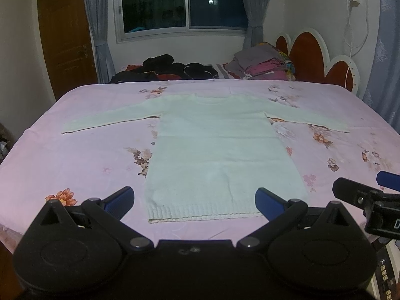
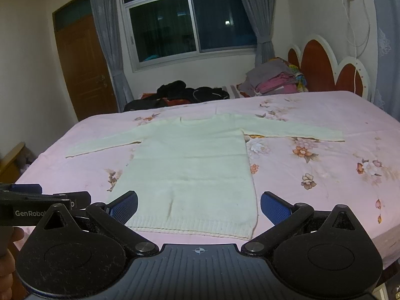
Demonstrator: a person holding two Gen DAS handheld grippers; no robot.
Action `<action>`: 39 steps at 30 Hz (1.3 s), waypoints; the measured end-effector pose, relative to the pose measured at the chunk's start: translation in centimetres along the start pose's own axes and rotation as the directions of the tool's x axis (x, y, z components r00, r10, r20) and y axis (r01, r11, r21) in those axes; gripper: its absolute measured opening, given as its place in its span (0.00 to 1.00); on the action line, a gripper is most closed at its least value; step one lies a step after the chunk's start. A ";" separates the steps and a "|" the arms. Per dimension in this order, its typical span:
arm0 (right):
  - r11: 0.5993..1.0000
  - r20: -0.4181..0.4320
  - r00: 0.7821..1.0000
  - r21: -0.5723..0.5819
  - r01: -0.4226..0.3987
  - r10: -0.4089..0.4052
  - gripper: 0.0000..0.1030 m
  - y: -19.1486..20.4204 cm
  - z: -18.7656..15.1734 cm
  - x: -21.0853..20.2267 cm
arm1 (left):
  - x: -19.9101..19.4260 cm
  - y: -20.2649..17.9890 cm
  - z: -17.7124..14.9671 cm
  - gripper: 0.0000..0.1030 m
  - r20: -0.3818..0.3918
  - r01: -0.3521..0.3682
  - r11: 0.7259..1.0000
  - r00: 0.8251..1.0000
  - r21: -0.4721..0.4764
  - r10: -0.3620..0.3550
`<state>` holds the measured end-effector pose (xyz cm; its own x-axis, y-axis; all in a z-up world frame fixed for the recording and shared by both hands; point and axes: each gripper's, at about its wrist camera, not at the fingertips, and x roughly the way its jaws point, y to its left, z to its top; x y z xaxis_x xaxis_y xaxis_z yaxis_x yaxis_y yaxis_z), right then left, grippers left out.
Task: Fold small clothes
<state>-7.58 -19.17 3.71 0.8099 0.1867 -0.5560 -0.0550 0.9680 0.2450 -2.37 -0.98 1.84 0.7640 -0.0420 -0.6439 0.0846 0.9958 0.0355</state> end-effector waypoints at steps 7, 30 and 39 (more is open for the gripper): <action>1.000 0.000 1.000 0.004 0.003 -0.003 1.00 0.0 0.0 0.1 | 0.0 0.0 0.0 1.00 -0.001 0.000 1.000 1.000 0.000 0.000; 1.000 0.008 1.000 0.008 0.018 -0.018 1.00 0.7 0.5 0.3 | 0.3 0.2 0.1 1.00 -0.005 0.006 1.000 1.000 0.001 -0.006; 1.000 0.015 1.000 0.009 0.017 -0.017 1.00 0.8 0.6 0.3 | 0.4 0.3 0.3 1.00 -0.007 0.005 1.000 1.000 -0.002 -0.005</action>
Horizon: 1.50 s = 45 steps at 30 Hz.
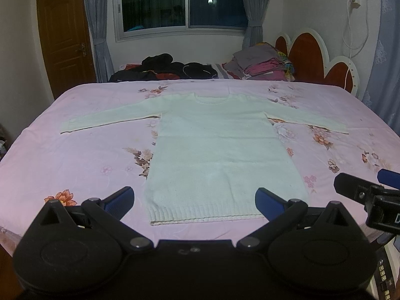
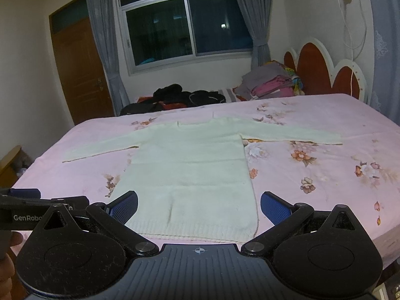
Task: Fold small clothes
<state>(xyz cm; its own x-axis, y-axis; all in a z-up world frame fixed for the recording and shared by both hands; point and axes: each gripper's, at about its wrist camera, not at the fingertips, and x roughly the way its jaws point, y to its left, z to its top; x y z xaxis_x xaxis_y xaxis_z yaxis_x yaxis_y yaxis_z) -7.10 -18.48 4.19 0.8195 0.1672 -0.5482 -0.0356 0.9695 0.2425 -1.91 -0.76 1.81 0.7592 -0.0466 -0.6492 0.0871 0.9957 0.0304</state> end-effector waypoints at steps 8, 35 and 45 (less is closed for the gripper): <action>1.000 -0.005 1.000 -0.002 0.001 -0.001 1.00 0.1 0.2 0.6 | 0.3 0.3 0.2 1.00 -0.003 -0.002 1.000 1.000 -0.008 0.002; 0.998 0.001 0.998 0.011 0.057 -0.057 1.00 -0.7 1.4 5.1 | 5.5 1.5 2.3 1.00 -0.059 -0.006 1.000 0.998 -0.003 0.006; 0.994 -0.034 0.995 0.048 0.097 -0.096 1.00 -2.0 3.5 11.0 | 11.2 2.5 5.4 1.00 -0.076 0.009 1.000 0.997 0.006 -0.008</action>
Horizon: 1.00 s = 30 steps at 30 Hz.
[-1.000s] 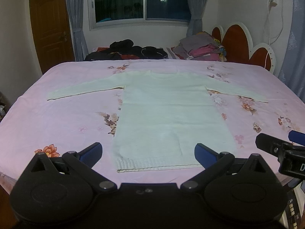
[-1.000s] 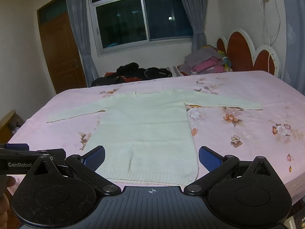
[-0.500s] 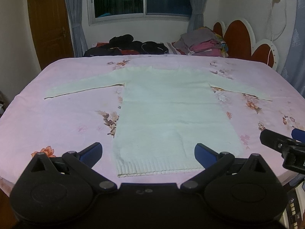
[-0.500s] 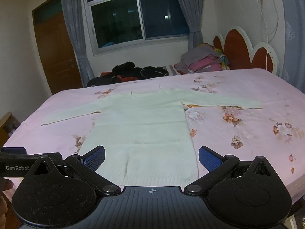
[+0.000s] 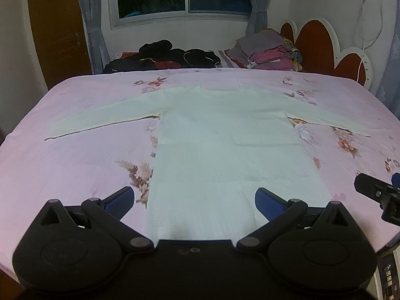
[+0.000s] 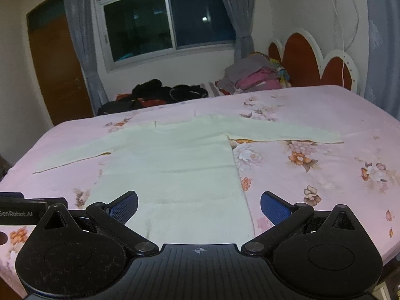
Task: Fold small clothes
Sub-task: 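Move the right tool down to the sleeve cuff nearest it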
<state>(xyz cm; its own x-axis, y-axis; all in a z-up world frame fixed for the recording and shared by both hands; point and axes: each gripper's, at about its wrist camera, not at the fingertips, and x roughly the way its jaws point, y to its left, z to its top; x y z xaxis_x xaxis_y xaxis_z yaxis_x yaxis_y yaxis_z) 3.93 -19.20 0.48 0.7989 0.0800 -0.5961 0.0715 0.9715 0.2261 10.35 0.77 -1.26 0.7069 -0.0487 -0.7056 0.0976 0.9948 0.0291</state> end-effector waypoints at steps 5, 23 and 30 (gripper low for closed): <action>1.000 -0.011 1.000 0.002 0.027 -0.027 1.00 0.0 1.5 3.3 | 3.4 0.8 2.5 1.00 -0.015 0.011 1.000 1.000 -0.004 -0.011; 0.986 -0.014 0.988 0.060 0.153 -0.152 1.00 -0.7 7.2 13.4 | 13.6 3.8 10.1 1.00 -0.036 0.036 0.999 0.999 0.005 -0.035; 0.985 -0.036 0.986 0.052 0.166 -0.164 1.00 -2.9 8.2 16.2 | 16.1 3.1 11.8 1.00 -0.038 0.008 1.000 0.999 -0.018 -0.009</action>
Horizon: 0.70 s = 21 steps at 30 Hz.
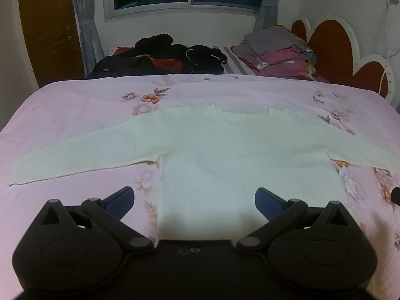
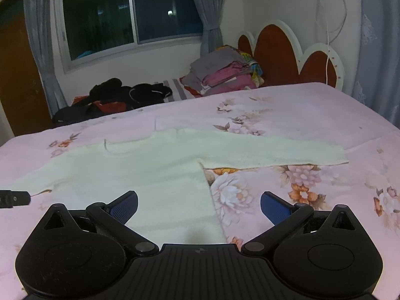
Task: Fold small clothes
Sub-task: 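Move the right tool down to the sleeve cuff nearest it, then grasp the sleeve cuff with the right tool and fold it across the body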
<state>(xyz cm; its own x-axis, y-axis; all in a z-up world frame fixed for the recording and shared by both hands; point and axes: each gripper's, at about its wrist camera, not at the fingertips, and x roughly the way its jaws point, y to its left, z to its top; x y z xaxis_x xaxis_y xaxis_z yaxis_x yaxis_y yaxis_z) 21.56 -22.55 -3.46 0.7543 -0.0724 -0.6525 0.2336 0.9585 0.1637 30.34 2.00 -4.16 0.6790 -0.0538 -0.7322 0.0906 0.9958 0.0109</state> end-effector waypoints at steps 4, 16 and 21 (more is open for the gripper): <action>1.000 -0.013 1.000 0.012 -0.010 0.010 1.00 -2.2 0.8 2.7 | 1.2 -1.4 0.9 1.00 0.017 -0.020 1.000 1.000 -0.001 0.020; 0.976 -0.057 0.994 0.192 0.102 -0.093 0.77 -16.3 2.8 11.6 | 8.3 -6.7 2.7 0.96 -0.005 0.022 1.000 1.000 -0.011 -0.022; 0.931 -0.128 0.978 0.308 0.197 -0.164 0.67 -23.3 2.8 14.4 | 10.9 -8.7 3.3 0.96 -0.025 0.005 1.000 1.000 0.004 -0.005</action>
<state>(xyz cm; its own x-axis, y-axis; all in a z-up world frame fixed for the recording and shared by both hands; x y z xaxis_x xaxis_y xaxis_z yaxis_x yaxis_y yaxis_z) 28.66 -46.70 -14.62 0.6209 -0.1930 -0.7598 0.5547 0.7930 0.2519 39.31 -7.48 -9.98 0.6599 -0.0571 -0.7492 0.0973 0.9952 0.0098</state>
